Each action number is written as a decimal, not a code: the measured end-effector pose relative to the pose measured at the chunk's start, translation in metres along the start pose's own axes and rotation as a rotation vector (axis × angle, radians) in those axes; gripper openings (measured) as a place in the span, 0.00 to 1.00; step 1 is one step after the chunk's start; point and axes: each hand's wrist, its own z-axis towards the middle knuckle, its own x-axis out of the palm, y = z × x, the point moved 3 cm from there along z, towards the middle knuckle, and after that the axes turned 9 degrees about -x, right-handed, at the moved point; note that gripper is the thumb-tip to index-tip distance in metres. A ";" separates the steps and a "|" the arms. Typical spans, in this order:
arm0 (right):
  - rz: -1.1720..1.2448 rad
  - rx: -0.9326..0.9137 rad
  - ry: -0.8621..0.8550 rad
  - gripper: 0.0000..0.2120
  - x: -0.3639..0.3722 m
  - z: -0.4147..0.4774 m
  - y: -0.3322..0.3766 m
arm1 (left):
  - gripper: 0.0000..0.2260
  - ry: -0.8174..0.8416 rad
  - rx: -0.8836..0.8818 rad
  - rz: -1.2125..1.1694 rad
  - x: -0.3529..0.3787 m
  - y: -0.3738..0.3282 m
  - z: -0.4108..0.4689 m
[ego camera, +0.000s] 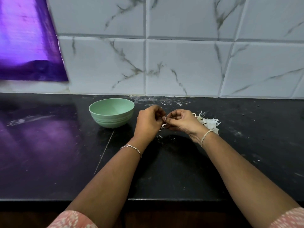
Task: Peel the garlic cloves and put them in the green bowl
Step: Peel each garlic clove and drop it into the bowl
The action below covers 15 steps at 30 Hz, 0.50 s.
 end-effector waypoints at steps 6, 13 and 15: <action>0.104 0.009 -0.034 0.05 0.000 0.001 0.002 | 0.10 0.004 0.041 0.044 -0.001 -0.002 -0.001; 0.220 0.028 -0.073 0.04 -0.002 0.001 0.003 | 0.05 -0.006 -0.007 0.004 -0.002 0.001 0.003; 0.226 0.021 -0.072 0.03 -0.002 0.001 0.003 | 0.07 0.003 -0.030 -0.047 -0.002 0.001 0.004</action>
